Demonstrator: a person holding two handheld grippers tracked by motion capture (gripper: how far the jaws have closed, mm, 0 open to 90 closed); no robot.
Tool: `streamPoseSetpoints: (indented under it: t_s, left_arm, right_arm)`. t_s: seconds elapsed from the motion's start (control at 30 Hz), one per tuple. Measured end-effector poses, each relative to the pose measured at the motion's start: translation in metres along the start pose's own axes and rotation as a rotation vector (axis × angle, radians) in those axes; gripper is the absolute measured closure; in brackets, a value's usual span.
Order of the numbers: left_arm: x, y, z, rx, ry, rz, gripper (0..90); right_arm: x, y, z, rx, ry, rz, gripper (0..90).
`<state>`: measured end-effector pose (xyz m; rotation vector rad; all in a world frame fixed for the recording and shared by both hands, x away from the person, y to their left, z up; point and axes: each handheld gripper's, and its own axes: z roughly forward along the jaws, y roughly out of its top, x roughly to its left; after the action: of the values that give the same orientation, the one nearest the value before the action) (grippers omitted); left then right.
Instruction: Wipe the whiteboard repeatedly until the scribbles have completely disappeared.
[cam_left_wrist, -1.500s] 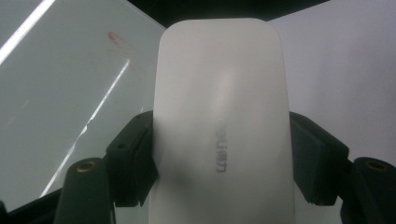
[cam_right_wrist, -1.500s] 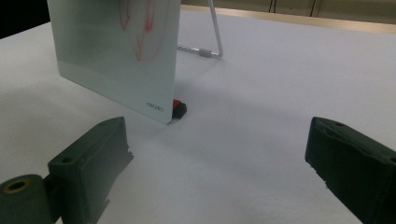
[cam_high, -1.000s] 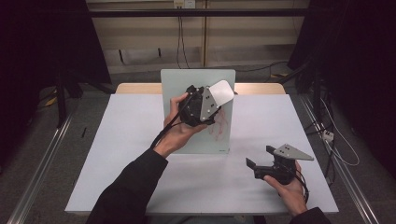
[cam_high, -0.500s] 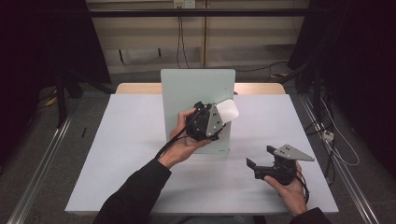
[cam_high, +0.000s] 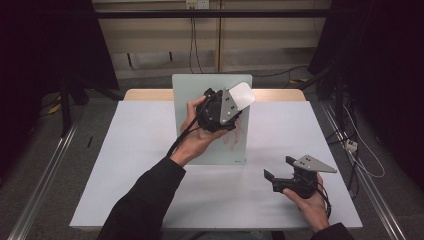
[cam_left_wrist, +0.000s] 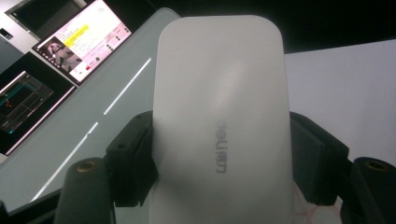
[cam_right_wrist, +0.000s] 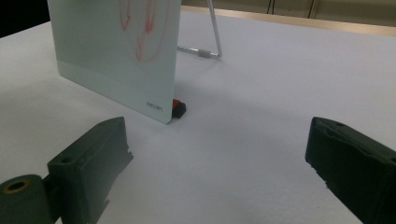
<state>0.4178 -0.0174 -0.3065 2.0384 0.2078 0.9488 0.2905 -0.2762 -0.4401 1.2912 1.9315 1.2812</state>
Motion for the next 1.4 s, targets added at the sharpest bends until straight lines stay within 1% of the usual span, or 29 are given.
streamPoseSetpoints:
  t_s: [0.07,0.17,0.23,0.27,0.37,0.4,0.47,0.53,0.6,0.63,0.7,0.73,0.8,0.83,0.87,0.9,0.97,1.0,1.07,1.2,1.23,1.27,1.3,1.33,1.4]
  left_arm:
    - [-0.006,-0.004,0.001,0.009,-0.031,0.011,31.1]
    - [-0.019,-0.012,0.004,0.026,-0.073,0.028,31.1]
    - [-0.027,-0.018,0.005,0.026,-0.088,0.031,31.1]
    - [-0.03,-0.02,0.006,0.026,-0.098,0.025,31.1]
    - [-0.04,-0.025,0.007,0.041,-0.121,0.038,31.1]
    - [-0.042,-0.026,0.008,0.045,-0.129,0.045,31.1]
    - [-0.043,-0.028,0.008,0.043,-0.133,0.041,31.1]
    - [-0.041,-0.028,0.007,0.042,-0.14,0.034,31.1]
    - [-0.038,-0.026,0.007,0.038,-0.138,0.028,31.1]
    - [-0.034,-0.025,0.006,0.041,-0.133,0.033,31.1]
    - [-0.026,-0.021,0.004,0.031,-0.126,0.03,31.1]
    - [-0.02,-0.019,0.002,0.03,-0.116,0.03,31.1]
    - [-0.008,-0.014,-0.001,0.015,-0.098,0.015,31.1]
    - [-0.004,-0.013,-0.002,0.01,-0.085,0.001,31.1]
    - [0.001,-0.011,-0.004,0.005,-0.074,0.0,31.1]
    - [0.004,-0.011,-0.005,0.003,-0.065,0.003,31.1]
    - [0.007,-0.012,-0.006,-0.002,-0.056,0.006,31.1]
    - [0.006,-0.013,-0.007,-0.005,-0.056,0.009,31.1]
    - [0.001,-0.016,-0.006,0.004,-0.055,0.032,31.1]
    - [-0.011,-0.023,-0.004,0.014,-0.079,0.033,31.1]
    - [-0.015,-0.025,-0.004,0.018,-0.084,0.039,31.1]
    - [-0.02,-0.029,-0.003,0.017,-0.096,0.031,31.1]
    - [-0.024,-0.032,-0.002,0.025,-0.11,0.041,31.1]
    - [-0.03,-0.035,-0.001,0.022,-0.119,0.041,31.1]
    - [-0.04,-0.042,0.0,0.042,-0.146,0.056,31.1]
  right_arm:
    - [0.001,0.0,-0.001,-0.002,0.001,-0.004,5.6]
    - [0.0,0.0,-0.001,-0.004,0.001,-0.001,5.7]
    - [0.0,0.0,-0.001,-0.005,-0.001,0.0,5.7]
    - [0.0,0.0,-0.001,-0.004,-0.001,-0.001,5.7]
    - [0.0,0.0,0.0,0.0,0.001,-0.004,5.6]
    - [0.001,0.0,0.0,-0.001,0.001,-0.002,5.6]
    - [0.0,0.0,-0.001,-0.004,-0.002,-0.002,5.7]
    - [0.0,0.0,-0.001,-0.005,-0.001,0.0,5.7]
    - [0.0,0.0,-0.001,-0.003,0.0,0.002,5.7]
    - [0.0,0.0,-0.001,-0.003,-0.002,0.001,5.7]
    - [0.0,0.0,-0.001,-0.003,0.003,0.002,6.6]
    - [0.0,0.0,-0.001,-0.004,0.005,0.002,6.6]
    - [0.0,0.0,-0.001,-0.005,0.003,0.002,6.4]
    - [0.0,0.0,-0.001,-0.006,0.003,0.001,6.4]
    - [-0.001,0.0,-0.001,-0.006,0.003,0.002,6.4]
    - [-0.001,0.0,-0.001,-0.007,0.003,0.002,6.4]
    - [0.0,0.0,-0.002,-0.004,0.003,0.0,6.3]
    - [0.0,0.0,-0.001,-0.004,0.003,0.0,6.3]
    - [0.0,0.0,-0.001,-0.003,0.003,0.004,6.3]
    - [0.001,0.0,-0.001,-0.002,0.002,0.003,6.4]
    - [0.0,0.0,-0.001,-0.003,0.002,0.002,6.4]
    - [0.0,0.0,-0.001,-0.003,0.001,0.003,6.4]
    - [0.0,0.0,-0.001,-0.005,0.002,0.002,6.4]
    - [0.0,0.0,-0.002,-0.005,0.001,-0.001,6.3]
    - [0.0,0.0,-0.002,-0.009,-0.002,0.0,6.2]
